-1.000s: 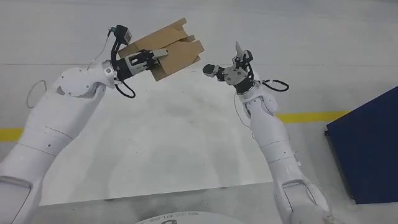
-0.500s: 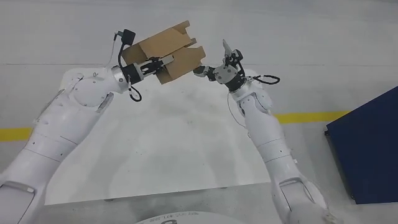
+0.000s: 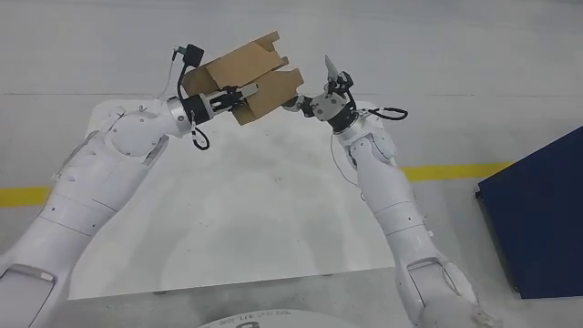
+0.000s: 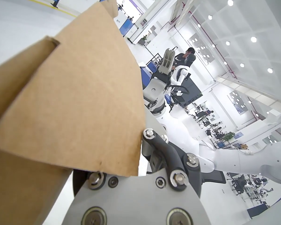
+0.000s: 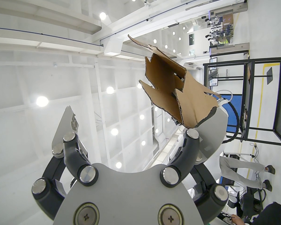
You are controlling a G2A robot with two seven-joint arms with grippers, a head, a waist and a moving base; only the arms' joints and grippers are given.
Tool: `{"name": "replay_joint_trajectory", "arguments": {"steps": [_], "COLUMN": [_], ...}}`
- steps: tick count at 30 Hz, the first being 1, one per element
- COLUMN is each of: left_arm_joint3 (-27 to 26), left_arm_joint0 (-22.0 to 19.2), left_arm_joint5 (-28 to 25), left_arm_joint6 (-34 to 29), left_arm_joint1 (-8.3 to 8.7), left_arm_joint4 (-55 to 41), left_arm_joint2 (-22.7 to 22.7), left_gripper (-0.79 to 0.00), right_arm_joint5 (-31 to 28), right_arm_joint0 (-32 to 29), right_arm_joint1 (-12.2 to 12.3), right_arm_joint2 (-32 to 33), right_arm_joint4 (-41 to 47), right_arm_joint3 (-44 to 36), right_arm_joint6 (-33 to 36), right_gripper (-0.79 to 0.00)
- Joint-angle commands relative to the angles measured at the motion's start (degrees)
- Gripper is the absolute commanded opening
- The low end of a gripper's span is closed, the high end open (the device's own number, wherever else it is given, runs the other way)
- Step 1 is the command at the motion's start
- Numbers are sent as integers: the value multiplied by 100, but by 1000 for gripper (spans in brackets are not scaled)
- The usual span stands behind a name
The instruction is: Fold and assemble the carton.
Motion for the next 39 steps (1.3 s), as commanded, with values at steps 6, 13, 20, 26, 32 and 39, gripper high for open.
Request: {"name": "replay_joint_trajectory", "arguments": {"steps": [6, 13, 20, 26, 32, 39], "left_arm_joint3": [-1, 11, 35, 81, 84, -5], "left_arm_joint0": [33, 56, 57, 36, 105, 229], "left_arm_joint5": [-182, -275, -274, -271, -345, 930], "left_arm_joint6": [-49, -62, -33, 6, -173, -2121], "left_arm_joint1": [-14, -40, -79, -118, -167, -186], "left_arm_joint4": [83, 167, 225, 271, -459, -4244], "left_arm_joint2": [-55, -66, -55, -41, -83, -537], "left_gripper": [-696, -551, -671, -785, -785, -785], "right_arm_joint5": [-16, -40, -44, -70, -207, -68], "right_arm_joint0": [-5, -23, -35, -60, -113, -14], "right_arm_joint1": [-15, -27, -39, -44, -40, -35], "right_arm_joint2": [-16, -11, -23, -31, -6, 200], "right_arm_joint4": [-47, -67, -111, -190, -324, 29], "right_arm_joint3": [-17, -40, -66, -103, -145, 76], "right_arm_joint6": [-14, -3, -2, 30, 135, 192], "right_gripper": [0, 0, 0, 0, 0, 0]}}
